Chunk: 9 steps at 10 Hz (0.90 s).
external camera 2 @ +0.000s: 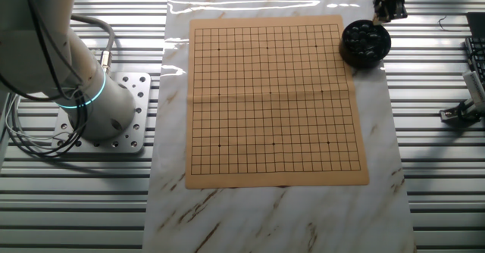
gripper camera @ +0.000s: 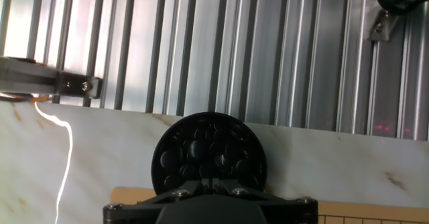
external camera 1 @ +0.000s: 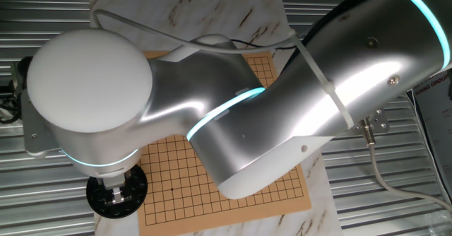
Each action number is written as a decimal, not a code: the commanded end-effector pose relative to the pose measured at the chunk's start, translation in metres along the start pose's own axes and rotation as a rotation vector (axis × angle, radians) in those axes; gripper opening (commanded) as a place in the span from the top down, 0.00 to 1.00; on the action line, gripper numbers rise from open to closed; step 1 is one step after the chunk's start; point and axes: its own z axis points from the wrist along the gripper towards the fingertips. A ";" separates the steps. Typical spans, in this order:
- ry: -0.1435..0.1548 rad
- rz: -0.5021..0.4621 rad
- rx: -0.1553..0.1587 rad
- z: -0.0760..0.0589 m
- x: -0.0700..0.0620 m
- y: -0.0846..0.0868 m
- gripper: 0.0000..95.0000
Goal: Play the first move as black on the 3-4 point in the upper right corner of the Go board
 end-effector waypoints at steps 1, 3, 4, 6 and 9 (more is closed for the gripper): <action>-0.004 -0.003 0.001 -0.001 0.002 0.000 1.00; -0.018 -0.010 0.002 -0.001 0.002 0.000 1.00; -0.018 -0.011 0.002 0.000 0.001 0.000 1.00; -0.020 -0.012 0.006 0.002 -0.003 0.001 1.00; -0.019 -0.007 0.013 0.005 -0.009 0.003 1.00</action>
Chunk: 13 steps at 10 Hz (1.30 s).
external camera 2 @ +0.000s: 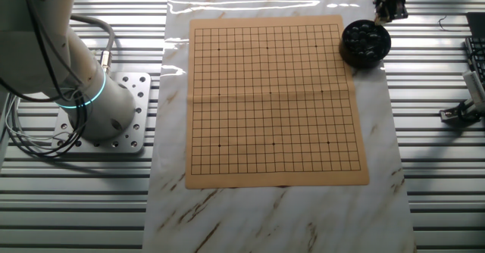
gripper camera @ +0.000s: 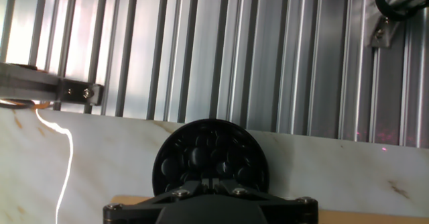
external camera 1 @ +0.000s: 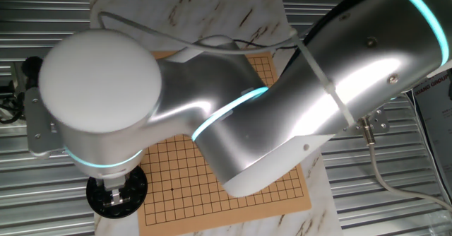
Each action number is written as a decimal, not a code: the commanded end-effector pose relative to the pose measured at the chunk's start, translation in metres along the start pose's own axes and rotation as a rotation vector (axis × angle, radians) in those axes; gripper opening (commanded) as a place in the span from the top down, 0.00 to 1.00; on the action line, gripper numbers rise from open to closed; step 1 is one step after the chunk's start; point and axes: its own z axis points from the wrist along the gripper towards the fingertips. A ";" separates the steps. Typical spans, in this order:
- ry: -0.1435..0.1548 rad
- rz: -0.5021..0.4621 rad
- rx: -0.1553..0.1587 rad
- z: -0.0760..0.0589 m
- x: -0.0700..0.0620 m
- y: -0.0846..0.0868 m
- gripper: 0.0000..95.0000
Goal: Play the first move as black on the 3-4 point in the upper right corner of the Go board
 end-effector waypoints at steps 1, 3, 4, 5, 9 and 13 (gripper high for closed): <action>-0.003 -0.005 -0.004 0.001 -0.001 0.001 1.00; -0.003 -0.001 -0.005 0.001 -0.002 0.003 1.00; -0.003 0.004 -0.004 0.003 -0.003 0.004 1.00; -0.005 0.006 -0.004 0.005 -0.004 0.005 1.00; -0.006 0.007 0.001 0.011 -0.007 0.011 1.00; -0.011 0.014 0.002 0.019 -0.011 0.017 1.00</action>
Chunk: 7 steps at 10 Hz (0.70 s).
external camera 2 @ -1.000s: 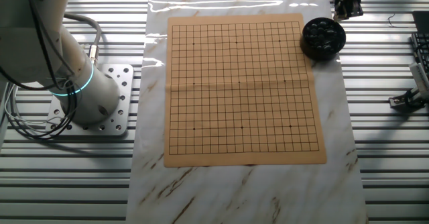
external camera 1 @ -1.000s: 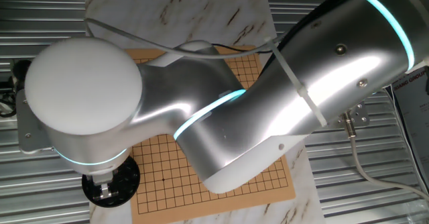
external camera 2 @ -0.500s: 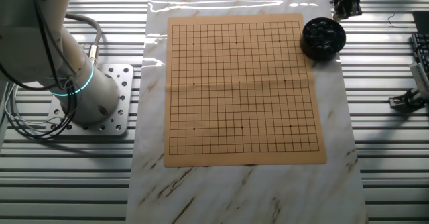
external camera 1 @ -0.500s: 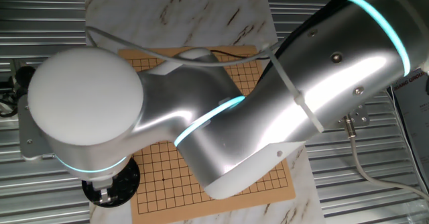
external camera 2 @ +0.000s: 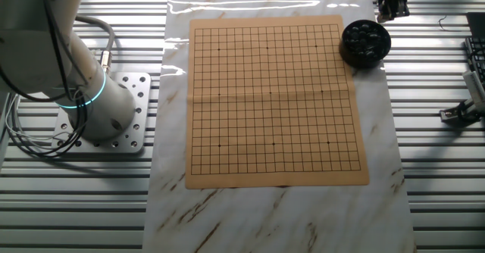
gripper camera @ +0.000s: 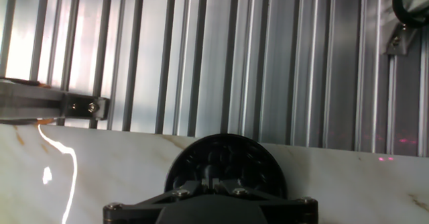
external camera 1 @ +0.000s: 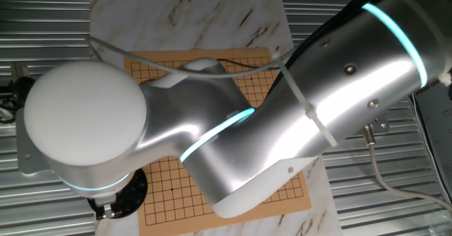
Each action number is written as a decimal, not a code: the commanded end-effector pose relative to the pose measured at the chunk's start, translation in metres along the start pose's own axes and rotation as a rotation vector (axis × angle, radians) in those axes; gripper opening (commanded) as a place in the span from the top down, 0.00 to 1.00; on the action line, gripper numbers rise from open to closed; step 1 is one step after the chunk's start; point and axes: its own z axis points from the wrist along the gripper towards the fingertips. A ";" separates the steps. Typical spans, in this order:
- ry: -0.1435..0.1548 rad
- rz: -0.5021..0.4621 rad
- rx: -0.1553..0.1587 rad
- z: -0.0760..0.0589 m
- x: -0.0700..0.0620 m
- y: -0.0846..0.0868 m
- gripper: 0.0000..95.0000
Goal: Play the first move as black on the 3-4 point in the upper right corner of the Go board
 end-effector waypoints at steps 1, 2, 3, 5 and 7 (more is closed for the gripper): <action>-0.005 0.000 -0.002 0.002 0.000 0.002 1.00; -0.005 0.002 -0.003 0.004 0.001 0.003 1.00; -0.003 0.001 -0.002 0.005 0.001 0.003 1.00; 0.002 0.001 -0.003 0.006 0.001 0.004 1.00; 0.003 -0.006 -0.005 0.008 0.000 0.005 1.00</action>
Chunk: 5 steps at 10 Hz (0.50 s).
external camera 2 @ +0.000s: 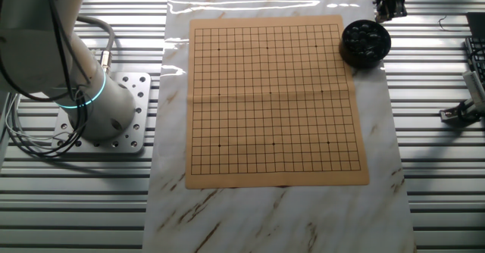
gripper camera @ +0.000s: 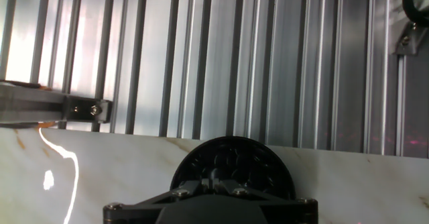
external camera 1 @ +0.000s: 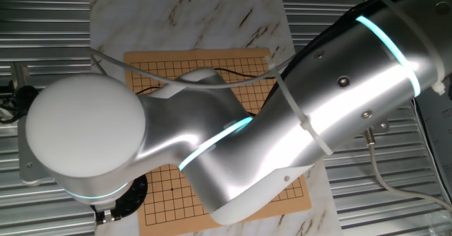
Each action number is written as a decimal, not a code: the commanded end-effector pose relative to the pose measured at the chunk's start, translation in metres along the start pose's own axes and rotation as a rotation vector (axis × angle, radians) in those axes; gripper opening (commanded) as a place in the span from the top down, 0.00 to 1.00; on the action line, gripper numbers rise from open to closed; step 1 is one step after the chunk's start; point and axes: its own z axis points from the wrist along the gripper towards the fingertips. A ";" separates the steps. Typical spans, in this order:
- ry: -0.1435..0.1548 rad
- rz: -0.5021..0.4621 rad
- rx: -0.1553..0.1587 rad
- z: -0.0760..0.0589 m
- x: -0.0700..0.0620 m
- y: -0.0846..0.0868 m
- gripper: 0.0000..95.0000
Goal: Play the first move as black on the 3-4 point in the upper right corner of the Go board
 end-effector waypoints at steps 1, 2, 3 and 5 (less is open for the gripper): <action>-0.001 -0.005 -0.002 0.001 0.000 0.000 1.00; 0.002 -0.005 -0.003 0.001 -0.001 0.000 1.00; 0.003 -0.011 -0.002 0.002 -0.002 0.001 1.00; 0.002 -0.022 -0.005 0.005 -0.002 -0.001 0.80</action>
